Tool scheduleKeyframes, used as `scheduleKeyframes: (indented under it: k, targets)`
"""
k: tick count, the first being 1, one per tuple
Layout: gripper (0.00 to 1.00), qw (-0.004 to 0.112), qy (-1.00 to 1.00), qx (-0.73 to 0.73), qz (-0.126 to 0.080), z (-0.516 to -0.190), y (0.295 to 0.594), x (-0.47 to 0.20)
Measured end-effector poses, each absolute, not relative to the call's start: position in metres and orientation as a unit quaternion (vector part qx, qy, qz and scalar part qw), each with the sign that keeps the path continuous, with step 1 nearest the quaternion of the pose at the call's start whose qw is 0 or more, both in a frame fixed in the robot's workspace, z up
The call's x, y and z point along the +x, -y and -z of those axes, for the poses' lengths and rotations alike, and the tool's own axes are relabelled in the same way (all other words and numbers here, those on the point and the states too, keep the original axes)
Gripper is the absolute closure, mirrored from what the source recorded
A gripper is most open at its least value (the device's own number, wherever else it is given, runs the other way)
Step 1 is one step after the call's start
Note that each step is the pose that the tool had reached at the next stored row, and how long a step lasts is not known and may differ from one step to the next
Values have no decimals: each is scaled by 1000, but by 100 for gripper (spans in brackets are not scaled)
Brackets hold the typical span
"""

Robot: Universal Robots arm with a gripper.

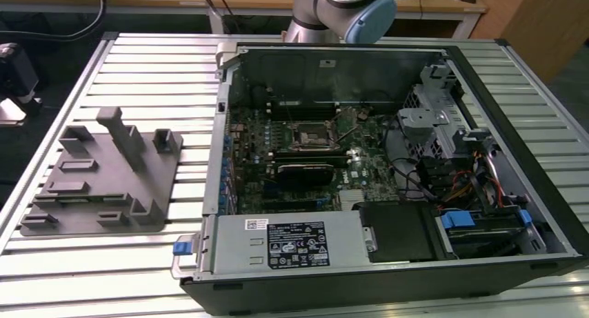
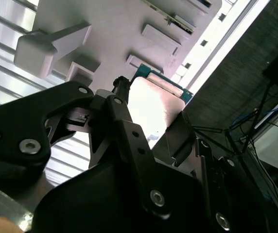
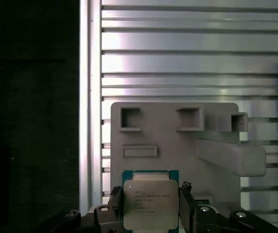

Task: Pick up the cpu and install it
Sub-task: 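Pick up the cpu and move it towards the insertion slot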

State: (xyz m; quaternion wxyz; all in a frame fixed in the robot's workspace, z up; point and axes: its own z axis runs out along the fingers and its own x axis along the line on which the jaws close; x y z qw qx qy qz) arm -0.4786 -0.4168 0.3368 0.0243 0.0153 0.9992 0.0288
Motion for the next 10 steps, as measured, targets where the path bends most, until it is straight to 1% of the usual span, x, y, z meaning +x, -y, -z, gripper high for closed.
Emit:
scheduleKeyframes:
  k: [10]
  targets:
    - [46,25,-999,15,-29,-354,417,-479]
